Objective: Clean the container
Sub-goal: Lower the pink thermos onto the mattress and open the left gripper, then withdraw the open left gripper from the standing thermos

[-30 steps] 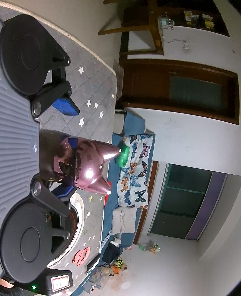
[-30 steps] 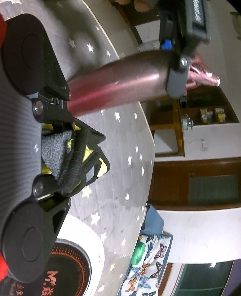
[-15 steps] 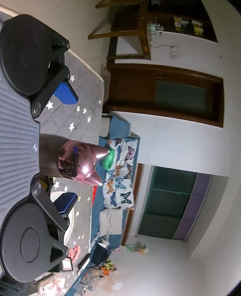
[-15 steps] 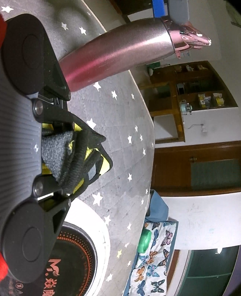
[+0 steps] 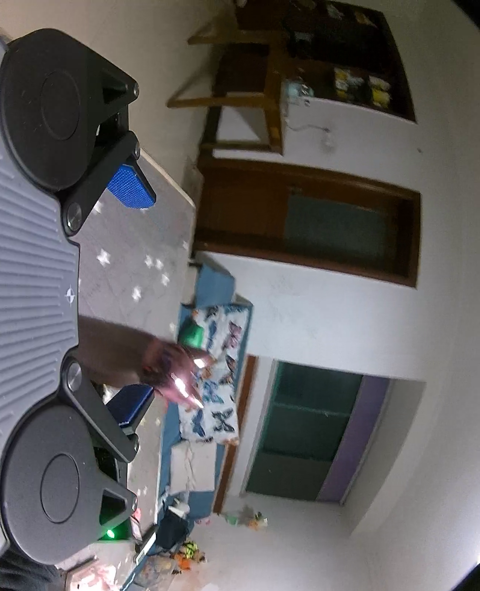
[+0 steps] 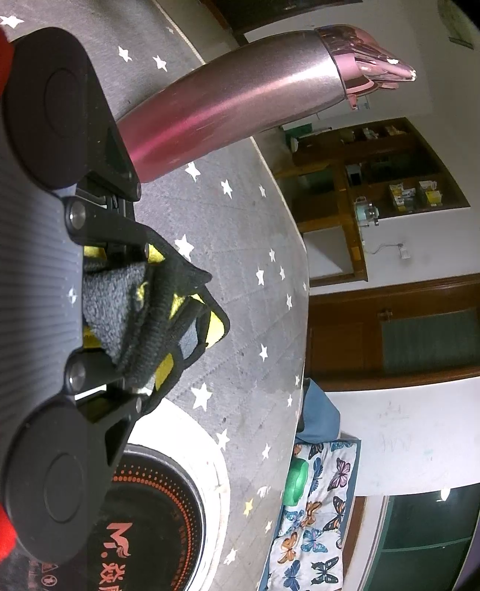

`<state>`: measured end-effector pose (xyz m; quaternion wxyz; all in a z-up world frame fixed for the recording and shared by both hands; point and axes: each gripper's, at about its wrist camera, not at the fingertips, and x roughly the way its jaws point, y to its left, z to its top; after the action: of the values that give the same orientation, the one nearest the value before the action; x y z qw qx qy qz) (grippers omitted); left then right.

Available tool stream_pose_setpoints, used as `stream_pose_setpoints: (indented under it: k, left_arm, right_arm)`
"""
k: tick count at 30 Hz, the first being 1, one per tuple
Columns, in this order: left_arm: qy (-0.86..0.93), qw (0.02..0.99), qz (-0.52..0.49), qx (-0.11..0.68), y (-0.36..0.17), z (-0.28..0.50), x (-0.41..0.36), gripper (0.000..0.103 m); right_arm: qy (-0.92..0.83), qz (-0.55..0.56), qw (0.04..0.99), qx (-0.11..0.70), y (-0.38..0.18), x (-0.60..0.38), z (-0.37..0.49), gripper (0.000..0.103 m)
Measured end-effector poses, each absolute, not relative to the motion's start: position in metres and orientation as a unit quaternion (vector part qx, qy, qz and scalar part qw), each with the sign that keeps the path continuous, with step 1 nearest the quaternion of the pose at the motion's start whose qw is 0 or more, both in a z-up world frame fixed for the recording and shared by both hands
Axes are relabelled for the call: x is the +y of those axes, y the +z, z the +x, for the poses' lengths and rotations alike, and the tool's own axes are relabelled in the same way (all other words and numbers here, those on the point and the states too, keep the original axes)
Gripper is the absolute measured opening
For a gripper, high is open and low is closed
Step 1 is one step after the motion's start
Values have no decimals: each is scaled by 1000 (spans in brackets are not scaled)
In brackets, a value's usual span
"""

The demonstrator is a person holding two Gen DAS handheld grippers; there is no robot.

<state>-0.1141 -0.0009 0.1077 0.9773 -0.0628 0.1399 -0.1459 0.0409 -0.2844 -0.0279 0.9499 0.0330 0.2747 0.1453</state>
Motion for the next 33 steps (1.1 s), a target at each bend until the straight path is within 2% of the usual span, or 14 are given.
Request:
stream_pose_setpoints:
  k: [17,33]
  left_arm:
    - [-35,967,-14,253,41,-41,-7,103]
    - [-20,945,2,326,4,-32,-12,103]
  right_arm:
    - [136,2,952,276,-28,-278,40,17]
    - [134,-25,953,272,-26,-291,47,17]
